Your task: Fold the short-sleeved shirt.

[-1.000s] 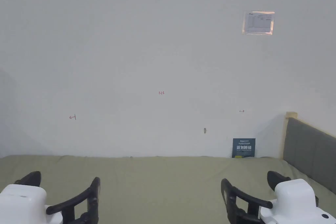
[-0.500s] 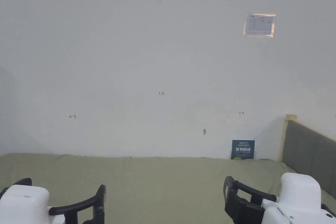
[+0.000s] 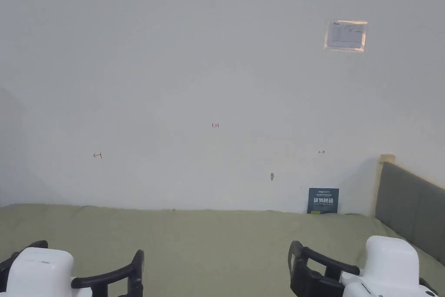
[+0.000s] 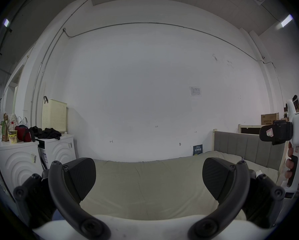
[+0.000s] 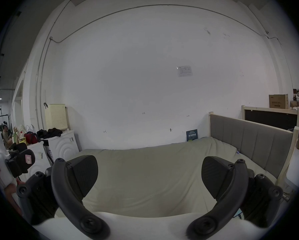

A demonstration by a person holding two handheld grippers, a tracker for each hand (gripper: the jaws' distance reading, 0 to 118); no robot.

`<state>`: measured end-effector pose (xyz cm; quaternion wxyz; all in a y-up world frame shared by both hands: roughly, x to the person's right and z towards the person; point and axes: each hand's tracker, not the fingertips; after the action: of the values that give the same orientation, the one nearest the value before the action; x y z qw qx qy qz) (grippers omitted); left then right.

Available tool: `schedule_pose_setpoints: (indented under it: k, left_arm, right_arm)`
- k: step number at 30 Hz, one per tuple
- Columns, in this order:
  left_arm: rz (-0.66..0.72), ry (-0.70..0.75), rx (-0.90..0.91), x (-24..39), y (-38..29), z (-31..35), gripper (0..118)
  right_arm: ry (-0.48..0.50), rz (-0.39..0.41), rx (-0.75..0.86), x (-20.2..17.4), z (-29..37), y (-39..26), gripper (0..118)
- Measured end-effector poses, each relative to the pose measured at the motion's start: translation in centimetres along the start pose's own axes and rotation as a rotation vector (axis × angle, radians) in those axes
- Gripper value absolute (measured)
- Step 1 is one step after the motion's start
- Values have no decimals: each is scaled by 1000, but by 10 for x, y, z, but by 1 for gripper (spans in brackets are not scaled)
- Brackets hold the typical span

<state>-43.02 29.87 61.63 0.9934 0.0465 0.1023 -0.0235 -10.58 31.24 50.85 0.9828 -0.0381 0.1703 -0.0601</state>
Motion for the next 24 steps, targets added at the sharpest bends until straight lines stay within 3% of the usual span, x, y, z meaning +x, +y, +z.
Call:
schedule_pose_setpoints:
  k: [2,4,12,13,14,19,24]
  left_arm:
    - [1,-1,-3,0,-1,-1,118]
    - [2,5,-10,-1,-2,-3,118]
    - [-8,1,-9,1,0,-2,118]
    - [-10,-1,-8,1,0,-2,118]
    - [-12,-4,-8,2,1,-2,118]
    - [-20,-5,0,2,2,-3,118]
    - [-19,-12,-1,3,1,-2,118]
  right_arm:
    - [-27,6,17,5,-4,0,118]
    - [13,-47,-23,12,-4,2,118]
    - [-45,72,60,11,-13,-16,118]
    - [-8,100,88,12,-13,-18,118]
    - [28,104,107,17,-13,-21,118]
    - [0,157,121,16,-12,-23,118]
    - [2,155,126,15,-9,-23,118]
